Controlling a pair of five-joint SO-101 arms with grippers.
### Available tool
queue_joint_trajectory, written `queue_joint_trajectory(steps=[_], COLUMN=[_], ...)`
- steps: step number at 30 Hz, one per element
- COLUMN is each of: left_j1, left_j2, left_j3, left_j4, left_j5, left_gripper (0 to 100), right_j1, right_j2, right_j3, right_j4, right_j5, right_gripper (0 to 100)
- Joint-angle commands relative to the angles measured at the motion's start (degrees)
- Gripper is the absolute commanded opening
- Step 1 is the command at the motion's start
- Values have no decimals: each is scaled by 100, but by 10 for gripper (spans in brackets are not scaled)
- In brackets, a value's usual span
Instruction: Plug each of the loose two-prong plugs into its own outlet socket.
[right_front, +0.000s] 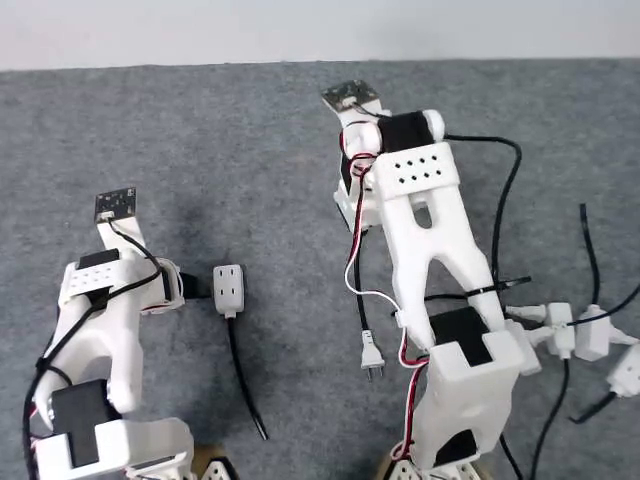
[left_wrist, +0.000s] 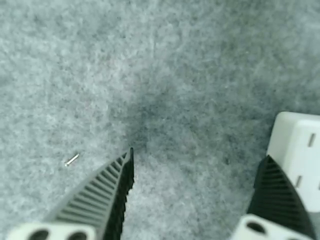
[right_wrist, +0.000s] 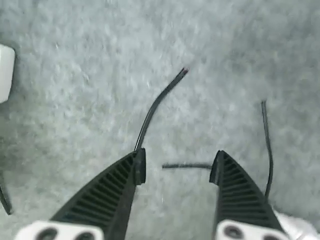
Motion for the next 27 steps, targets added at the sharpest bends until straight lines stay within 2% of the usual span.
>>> queue_joint_trajectory(steps=[1,5,9,14,19,27], left_j1=[18,18,255,299,290,290], left_j2=[-105,-501,-1204,-1899,-1978,-1978], left_j3=[-136,180,822,1341,1402,1385], left_j4=[-70,-237,-545,-782,-835,-844], left_j5=[-70,-70,-79,-79,-79,-70], left_gripper=[364,364,364,364,364,364], right_j1=[-84,-277,-409,-409,-593,-690], right_j2=[-848,-2105,-3319,-3714,-3407,-2905], right_j3=[730,2321,4334,6251,6945,7279], right_j4=[13,-523,-1596,-3222,-3785,-4110], right_j5=[-290,-308,-308,-308,-721,-545], right_gripper=[205,205,202,201,201,201])
